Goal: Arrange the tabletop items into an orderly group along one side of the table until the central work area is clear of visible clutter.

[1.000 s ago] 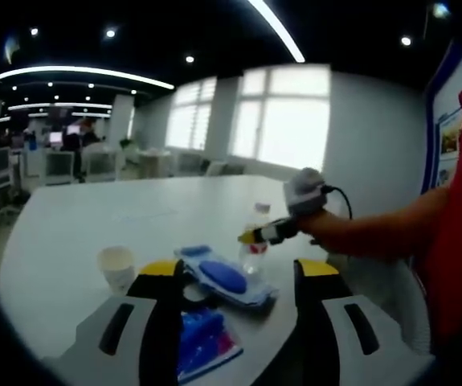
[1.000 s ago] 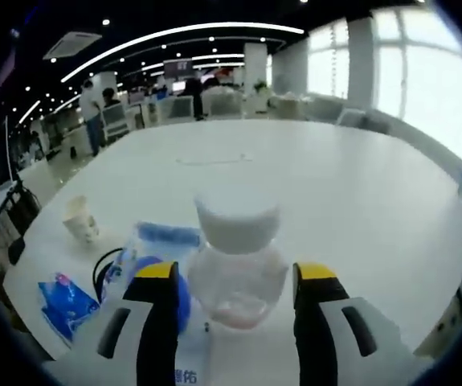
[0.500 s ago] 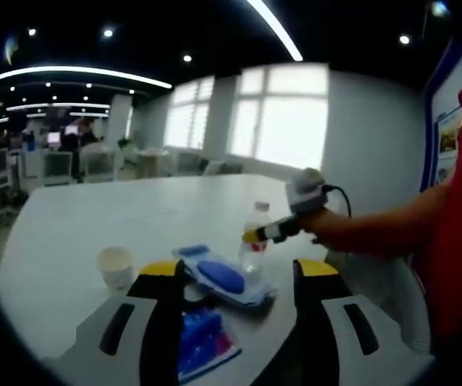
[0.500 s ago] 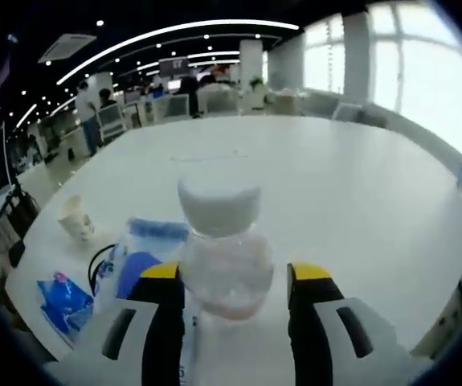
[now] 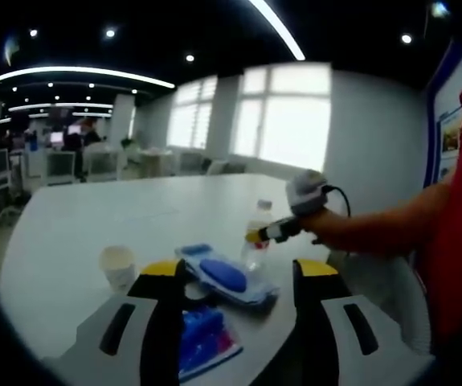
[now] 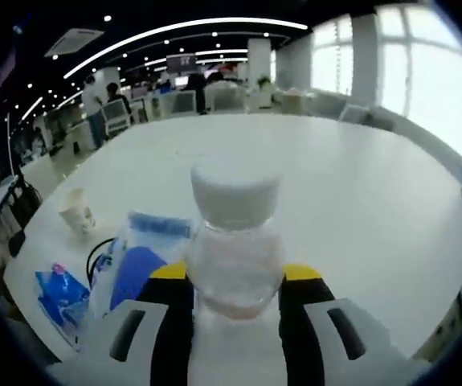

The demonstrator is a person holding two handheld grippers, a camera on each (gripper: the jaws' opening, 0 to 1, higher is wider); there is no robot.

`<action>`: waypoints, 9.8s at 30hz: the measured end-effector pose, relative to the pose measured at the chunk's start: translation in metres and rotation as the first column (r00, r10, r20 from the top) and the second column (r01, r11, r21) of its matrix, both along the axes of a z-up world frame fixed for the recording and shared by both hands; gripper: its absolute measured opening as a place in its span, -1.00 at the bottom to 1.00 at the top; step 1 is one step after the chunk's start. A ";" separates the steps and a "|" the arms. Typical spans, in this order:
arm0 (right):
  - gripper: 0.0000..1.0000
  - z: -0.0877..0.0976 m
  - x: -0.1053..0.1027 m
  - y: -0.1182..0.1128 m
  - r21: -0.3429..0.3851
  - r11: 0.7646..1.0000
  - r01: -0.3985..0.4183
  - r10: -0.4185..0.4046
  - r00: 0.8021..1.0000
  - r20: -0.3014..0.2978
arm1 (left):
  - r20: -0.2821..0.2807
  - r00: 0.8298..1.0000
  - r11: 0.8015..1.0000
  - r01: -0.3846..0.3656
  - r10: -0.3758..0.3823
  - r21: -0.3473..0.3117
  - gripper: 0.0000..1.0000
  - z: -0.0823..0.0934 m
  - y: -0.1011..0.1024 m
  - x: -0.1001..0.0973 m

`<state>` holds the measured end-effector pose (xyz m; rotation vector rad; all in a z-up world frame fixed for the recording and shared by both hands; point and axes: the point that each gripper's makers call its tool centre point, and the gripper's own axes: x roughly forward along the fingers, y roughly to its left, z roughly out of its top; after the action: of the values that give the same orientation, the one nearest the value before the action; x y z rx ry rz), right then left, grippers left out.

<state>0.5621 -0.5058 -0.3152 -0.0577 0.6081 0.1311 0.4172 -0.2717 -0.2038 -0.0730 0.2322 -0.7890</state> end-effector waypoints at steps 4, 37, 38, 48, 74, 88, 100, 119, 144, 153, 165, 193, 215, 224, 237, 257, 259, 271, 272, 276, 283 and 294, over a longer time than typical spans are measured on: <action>-0.20 0.000 0.001 -0.001 0.001 0.999 -0.040 0.040 0.999 -0.008 | -0.001 1.000 1.000 -0.001 0.001 0.005 0.01 -0.001 0.000 -0.001; -0.24 0.015 -0.006 -0.020 0.028 0.900 -0.434 0.434 0.901 0.010 | -0.035 0.999 0.997 0.002 0.001 0.079 0.38 -0.008 -0.021 0.006; -0.24 0.018 -0.006 -0.020 0.027 0.898 -0.439 0.439 0.898 0.013 | -0.043 0.999 0.997 0.009 -0.005 0.079 0.46 -0.009 -0.023 0.006; -0.24 0.082 -0.020 -0.004 -0.006 0.817 -0.577 0.575 0.814 0.086 | -0.075 0.991 0.991 0.114 -0.108 0.069 0.98 -0.008 -0.047 -0.004; -0.24 0.211 -0.156 0.141 0.124 0.113 -0.986 0.974 0.134 0.181 | 0.038 0.916 0.913 0.401 -0.399 -0.074 0.97 0.077 -0.064 -0.002; -0.24 0.244 -0.199 0.186 0.113 -0.116 -0.987 0.968 -0.087 0.235 | 0.034 0.817 0.812 0.575 -0.575 -0.099 0.60 0.097 -0.074 -0.037; -0.23 0.258 -0.212 0.203 0.099 -0.193 -0.976 0.959 -0.166 0.231 | 0.069 0.769 0.761 0.639 -0.636 -0.112 -0.10 0.105 -0.074 -0.052; -0.21 0.261 -0.203 0.212 0.136 -0.206 -0.969 0.942 -0.159 0.294 | 0.131 0.827 0.817 0.561 -0.547 -0.130 -0.26 0.113 -0.072 -0.047; 0.10 0.255 -0.101 0.243 -0.012 0.559 -0.829 0.761 0.507 0.404 | 0.159 0.981 0.994 -0.111 0.112 -0.019 -0.27 0.101 -0.035 0.047; 0.05 0.256 -0.096 0.241 0.004 0.600 -0.800 0.724 0.545 0.422 | 0.176 0.968 0.982 -0.187 0.181 0.020 -0.27 0.099 -0.029 0.052; -0.15 0.254 -0.094 0.240 0.022 0.573 -0.819 0.743 0.530 0.409 | 0.170 0.971 0.983 -0.177 0.168 0.039 -0.23 0.097 -0.029 0.052; -0.20 0.262 -0.157 0.276 0.127 0.065 -0.990 0.890 0.115 0.441 | 0.076 0.912 0.909 0.408 -0.402 -0.091 0.02 0.112 -0.005 0.003; -0.14 0.256 -0.153 0.356 0.098 -0.064 -0.993 0.897 -0.014 0.442 | 0.099 0.921 0.924 0.381 -0.378 -0.024 -0.20 0.104 0.053 0.010; -0.11 0.265 -0.127 0.382 0.113 -0.043 -0.993 0.883 0.015 0.470 | 0.080 0.940 0.942 0.335 -0.333 -0.011 -0.21 0.085 0.082 0.035; -0.53 0.257 -0.083 0.407 0.109 -0.020 -0.994 0.863 0.038 0.503 | 0.048 0.950 0.950 0.307 -0.309 0.052 -0.20 0.050 0.108 0.076; -0.57 0.154 -0.007 0.445 0.003 0.016 -1.000 0.935 0.016 0.355 | -0.032 0.936 0.914 0.349 -0.350 0.209 -0.18 -0.053 0.139 0.157; -0.56 0.143 -0.001 0.445 0.009 0.023 -1.000 0.941 0.025 0.339 | -0.052 0.935 0.911 0.354 -0.352 0.212 -0.18 -0.064 0.140 0.162; -0.56 0.086 0.022 0.440 0.046 0.050 -0.998 0.966 0.060 0.250 | -0.158 0.926 0.886 0.374 -0.342 0.274 -0.18 -0.123 0.144 0.182; -0.56 0.084 0.022 0.440 0.045 0.049 -0.998 0.968 0.058 0.245 | -0.158 0.926 0.886 0.375 -0.344 0.273 -0.18 -0.124 0.143 0.182; -0.56 0.076 0.025 0.437 0.039 0.049 -0.998 0.972 0.057 0.229 | -0.156 0.927 0.883 0.372 -0.341 0.286 -0.18 -0.131 0.140 0.186; -0.55 0.066 0.027 0.431 0.036 0.058 -0.998 0.975 0.065 0.211 | -0.166 0.920 0.865 0.391 -0.355 0.313 -0.18 -0.142 0.136 0.187; -0.54 0.066 0.031 0.427 0.028 0.085 -0.996 0.972 0.089 0.220 | -0.158 0.910 0.851 0.414 -0.383 0.322 -0.17 -0.143 0.135 0.189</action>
<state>0.5928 -0.0784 -0.2491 -0.3267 0.2835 1.5930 0.6065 -0.1369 -0.3463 0.2885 0.4802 -1.1510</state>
